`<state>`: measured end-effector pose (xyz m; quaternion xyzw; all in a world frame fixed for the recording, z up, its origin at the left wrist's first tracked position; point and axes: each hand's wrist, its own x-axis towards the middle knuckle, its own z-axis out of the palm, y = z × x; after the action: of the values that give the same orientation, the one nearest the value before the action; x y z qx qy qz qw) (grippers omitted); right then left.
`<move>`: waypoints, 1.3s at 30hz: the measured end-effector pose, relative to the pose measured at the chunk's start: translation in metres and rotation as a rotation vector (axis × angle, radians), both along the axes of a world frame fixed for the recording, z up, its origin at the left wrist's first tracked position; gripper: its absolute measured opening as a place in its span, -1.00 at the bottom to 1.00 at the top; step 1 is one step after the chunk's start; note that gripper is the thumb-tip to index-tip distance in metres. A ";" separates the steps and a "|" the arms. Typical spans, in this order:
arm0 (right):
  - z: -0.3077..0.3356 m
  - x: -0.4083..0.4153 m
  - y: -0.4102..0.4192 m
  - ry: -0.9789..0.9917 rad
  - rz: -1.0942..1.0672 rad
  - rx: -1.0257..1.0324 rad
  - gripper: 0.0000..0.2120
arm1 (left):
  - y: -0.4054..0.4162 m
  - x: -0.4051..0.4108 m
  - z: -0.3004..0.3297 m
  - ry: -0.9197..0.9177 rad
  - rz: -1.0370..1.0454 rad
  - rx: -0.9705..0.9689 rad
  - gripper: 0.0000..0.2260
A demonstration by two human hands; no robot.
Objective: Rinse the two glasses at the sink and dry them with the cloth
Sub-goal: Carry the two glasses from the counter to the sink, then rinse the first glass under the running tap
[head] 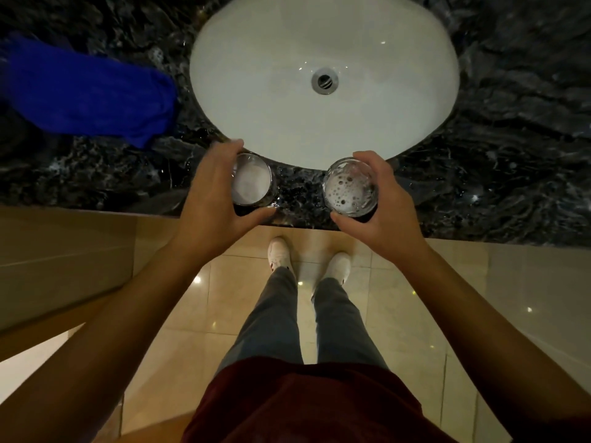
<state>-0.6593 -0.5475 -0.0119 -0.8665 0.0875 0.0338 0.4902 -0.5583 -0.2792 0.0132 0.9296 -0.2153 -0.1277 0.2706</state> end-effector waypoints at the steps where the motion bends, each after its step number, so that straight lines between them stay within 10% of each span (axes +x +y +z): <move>1: 0.003 0.000 -0.003 0.027 0.040 -0.009 -0.08 | -0.004 -0.001 0.006 -0.090 -0.042 0.039 -0.07; 5: 0.019 -0.008 -0.044 0.137 0.241 -0.090 0.07 | -0.048 -0.024 0.026 -0.182 -0.151 -0.039 -0.12; 18: -0.049 -0.046 -0.117 0.015 0.153 -0.853 -0.37 | -0.128 -0.067 -0.017 0.235 0.133 -0.398 0.02; 31: -0.018 -0.020 -0.126 0.082 0.145 -0.813 -0.45 | -0.151 0.041 0.038 0.326 0.076 -0.427 -0.23; 39: 0.043 0.158 -0.148 -0.142 -0.009 -0.329 -0.44 | -0.151 0.188 -0.003 0.333 0.084 -0.365 -0.27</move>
<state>-0.5015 -0.6951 0.0309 -0.9348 0.0608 -0.0442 0.3471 -0.3700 -0.4301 0.0100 0.8396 -0.1486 -0.2268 0.4708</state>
